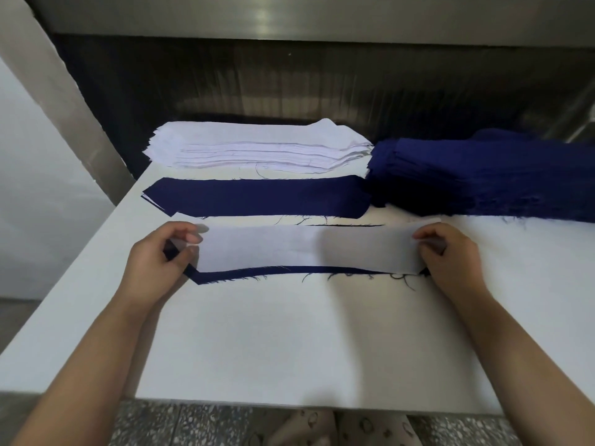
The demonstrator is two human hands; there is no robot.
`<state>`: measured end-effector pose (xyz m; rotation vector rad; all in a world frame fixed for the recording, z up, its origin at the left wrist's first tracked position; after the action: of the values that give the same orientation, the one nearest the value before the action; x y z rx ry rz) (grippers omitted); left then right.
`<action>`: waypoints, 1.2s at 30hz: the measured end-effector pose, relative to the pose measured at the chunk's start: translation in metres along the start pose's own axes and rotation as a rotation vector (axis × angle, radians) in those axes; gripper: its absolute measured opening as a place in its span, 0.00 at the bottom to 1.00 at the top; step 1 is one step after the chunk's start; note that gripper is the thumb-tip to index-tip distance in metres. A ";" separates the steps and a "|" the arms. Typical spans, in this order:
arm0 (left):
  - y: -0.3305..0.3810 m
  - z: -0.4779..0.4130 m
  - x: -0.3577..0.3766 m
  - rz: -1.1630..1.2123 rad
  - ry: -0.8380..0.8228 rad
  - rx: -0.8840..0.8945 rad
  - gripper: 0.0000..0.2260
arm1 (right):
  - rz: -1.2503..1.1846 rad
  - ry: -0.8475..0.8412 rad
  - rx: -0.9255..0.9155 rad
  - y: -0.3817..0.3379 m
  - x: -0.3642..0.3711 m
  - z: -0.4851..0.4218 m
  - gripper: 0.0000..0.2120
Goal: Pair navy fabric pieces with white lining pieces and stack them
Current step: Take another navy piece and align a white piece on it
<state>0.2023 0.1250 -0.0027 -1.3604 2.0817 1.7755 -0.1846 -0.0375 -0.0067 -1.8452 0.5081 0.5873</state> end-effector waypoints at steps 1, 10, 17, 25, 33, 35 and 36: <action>0.000 0.000 0.000 0.017 0.006 -0.002 0.21 | 0.001 0.006 0.001 0.001 0.000 0.000 0.14; 0.006 0.002 0.004 -0.058 -0.043 0.090 0.25 | 0.000 0.026 0.016 0.005 0.000 -0.002 0.15; 0.001 0.003 -0.002 0.041 0.018 0.032 0.23 | 0.004 0.055 0.009 0.004 -0.001 -0.001 0.15; 0.004 0.003 0.002 -0.001 -0.023 0.043 0.23 | 0.060 0.005 0.002 0.006 0.003 -0.005 0.14; 0.003 0.002 0.003 -0.023 -0.050 0.049 0.21 | 0.092 0.007 0.001 0.007 0.003 -0.005 0.15; 0.004 0.002 0.003 -0.028 -0.058 0.057 0.21 | 0.089 0.027 0.006 0.007 0.001 -0.004 0.16; 0.004 0.002 0.003 -0.032 -0.061 0.059 0.21 | 0.094 0.032 0.006 0.006 0.000 -0.004 0.16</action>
<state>0.1968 0.1246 -0.0020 -1.3003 2.0524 1.7064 -0.1876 -0.0435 -0.0099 -1.8354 0.6198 0.6193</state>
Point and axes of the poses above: each hand's wrist, its own z-axis away from the middle knuckle, its own x-axis out of the palm, y = z × x, the point moved 4 cm from there along -z, towards the middle knuckle, and after that the axes turned 1 degree about -z, right-handed, at the moved point
